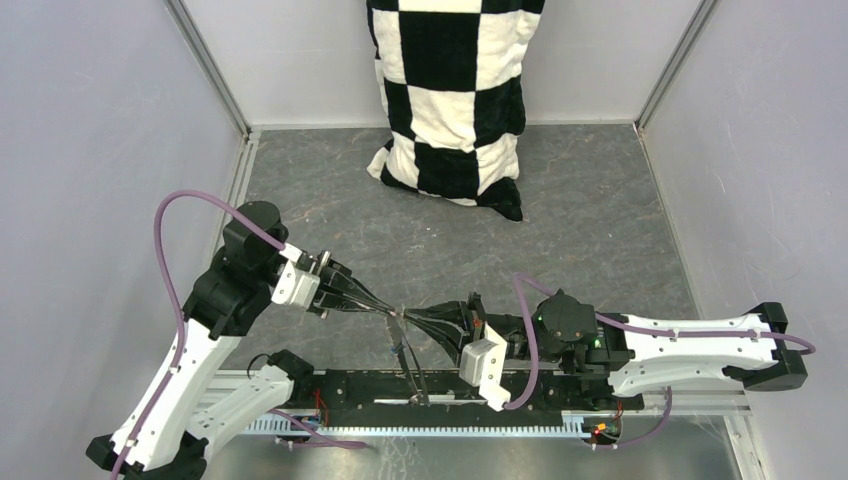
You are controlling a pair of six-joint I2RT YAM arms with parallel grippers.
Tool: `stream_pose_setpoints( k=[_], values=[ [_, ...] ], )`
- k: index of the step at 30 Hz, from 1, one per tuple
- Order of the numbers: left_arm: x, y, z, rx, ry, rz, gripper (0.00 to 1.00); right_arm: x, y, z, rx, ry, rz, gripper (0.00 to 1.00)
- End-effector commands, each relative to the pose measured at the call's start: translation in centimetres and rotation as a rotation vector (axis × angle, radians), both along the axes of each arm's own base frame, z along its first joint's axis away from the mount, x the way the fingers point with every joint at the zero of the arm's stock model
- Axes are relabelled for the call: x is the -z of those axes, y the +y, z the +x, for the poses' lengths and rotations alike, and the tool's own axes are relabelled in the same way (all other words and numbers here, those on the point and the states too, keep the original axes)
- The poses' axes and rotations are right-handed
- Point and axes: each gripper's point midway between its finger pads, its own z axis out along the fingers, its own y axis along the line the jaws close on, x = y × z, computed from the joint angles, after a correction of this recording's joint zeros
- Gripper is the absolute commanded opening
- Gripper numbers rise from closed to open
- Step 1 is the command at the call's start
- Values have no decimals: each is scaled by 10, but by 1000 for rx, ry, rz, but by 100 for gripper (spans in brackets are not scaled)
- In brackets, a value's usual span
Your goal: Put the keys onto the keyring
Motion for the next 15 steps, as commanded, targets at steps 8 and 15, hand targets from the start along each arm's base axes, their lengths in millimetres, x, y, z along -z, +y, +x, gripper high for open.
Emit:
stream_pose_setpoints(
  k=[8,15],
  values=[
    [-10,1,-3,3,-36,-23,2,-32,-4,-7,-21,-13,91,0],
    [-10,1,-3,4,-37,-24,2,-33,-5,0,22,-17,101,0]
  ],
)
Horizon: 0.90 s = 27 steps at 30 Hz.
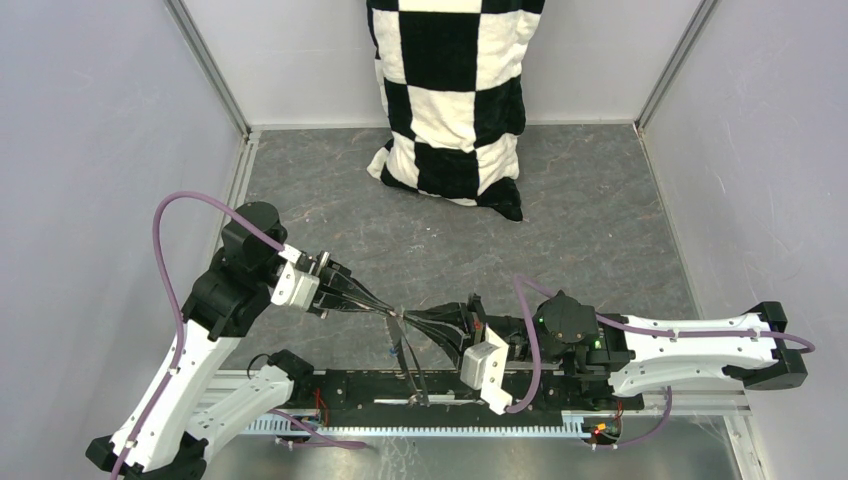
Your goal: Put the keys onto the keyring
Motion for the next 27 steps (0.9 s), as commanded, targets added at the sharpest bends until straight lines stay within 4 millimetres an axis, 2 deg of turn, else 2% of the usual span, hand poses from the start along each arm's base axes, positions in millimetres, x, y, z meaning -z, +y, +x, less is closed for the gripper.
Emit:
stream_pose_setpoints(
  k=[1,7,27],
  values=[
    [-9,1,-3,11,-30,-22,2,-30,-5,5,36,-7,91,0],
    [-10,1,-3,14,-30,-23,2,-32,-7,7,47,-8,98,0],
    [-7,-1,4,-27,-40,-16,2,-38,-8,-5,-15,-7,115,0]
  ],
)
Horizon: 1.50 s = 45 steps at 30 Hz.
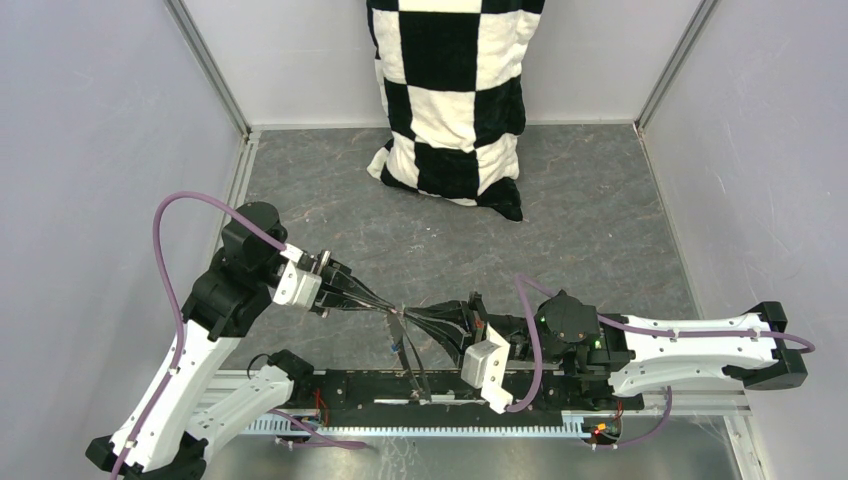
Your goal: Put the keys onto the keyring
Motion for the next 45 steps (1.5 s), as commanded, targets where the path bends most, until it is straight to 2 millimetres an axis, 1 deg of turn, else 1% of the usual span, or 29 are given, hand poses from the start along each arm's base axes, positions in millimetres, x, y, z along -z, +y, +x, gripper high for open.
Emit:
stream_pose_setpoints(
  k=[1,9,22,27,30,36,39,43,45],
  values=[
    [-7,0,0,-2,-36,-21,2,-34,-8,-6,-25,-2,102,0],
    [-7,0,0,-5,-34,-19,2,-38,-12,-8,-34,4,121,0],
    [-6,0,0,-10,-31,-17,2,-31,-11,-9,-41,10,105,0],
    [-5,0,0,-9,-31,-17,2,-34,-11,-10,-45,8,110,0],
    [-7,1,-1,-5,-38,-22,2,-30,-12,-5,-21,7,91,0],
    [-11,2,-5,7,-46,-29,2,-15,-19,4,32,32,72,0],
    [-11,2,-5,7,-50,-31,2,-16,-23,5,38,46,83,0],
    [-10,2,-5,13,-42,-28,2,-22,-21,-2,1,33,94,0],
    [-11,2,-5,14,-45,-30,2,-18,-17,-5,-19,26,74,0]
  ],
)
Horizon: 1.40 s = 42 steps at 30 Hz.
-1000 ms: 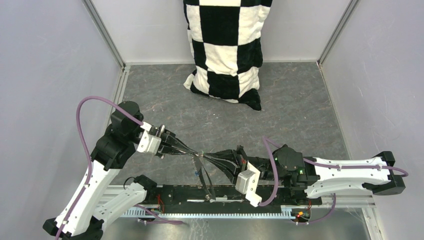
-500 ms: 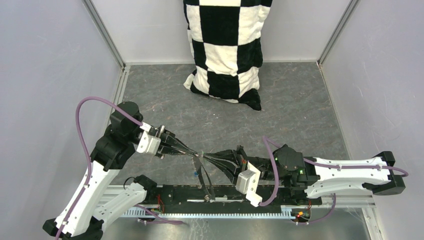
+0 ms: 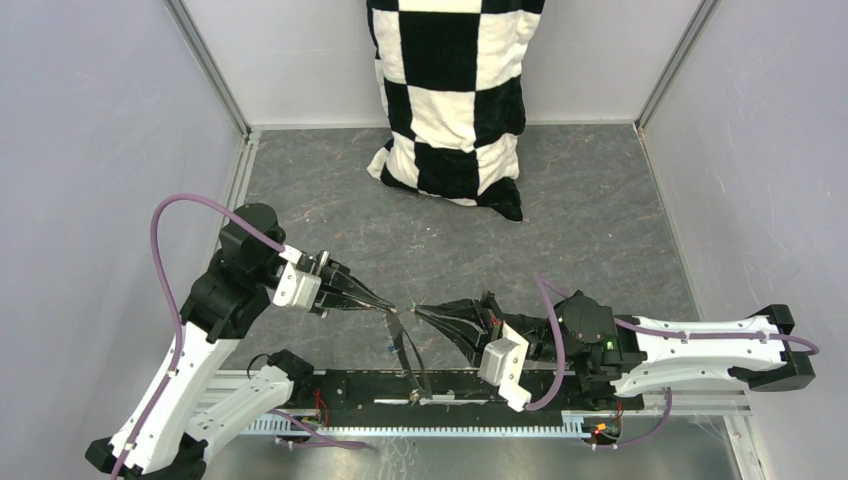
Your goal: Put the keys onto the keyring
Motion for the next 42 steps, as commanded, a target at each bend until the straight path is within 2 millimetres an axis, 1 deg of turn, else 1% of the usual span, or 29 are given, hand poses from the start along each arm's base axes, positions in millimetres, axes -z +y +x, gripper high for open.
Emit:
stream_pose_setpoints(
  k=[1,6,11,23,26,31,42],
  values=[
    [-12,1,-6,29,-36,-29,2,-6,2,-10,-49,-2,10,0],
    [-16,1,-6,30,-41,-33,2,4,11,-14,-70,-12,-40,0],
    [-15,1,-5,29,-37,-30,2,-3,14,-14,-70,-18,-17,0],
    [-11,1,-5,27,-45,-31,2,-19,10,-10,-46,-9,66,0],
    [-10,1,-5,23,-50,-33,2,-19,8,-7,-28,-4,76,0],
    [-9,0,-2,14,-52,-30,2,-21,9,-12,-55,-6,79,0],
    [-9,-1,-1,13,-47,-28,2,-26,8,-14,-57,-10,91,0]
  ],
)
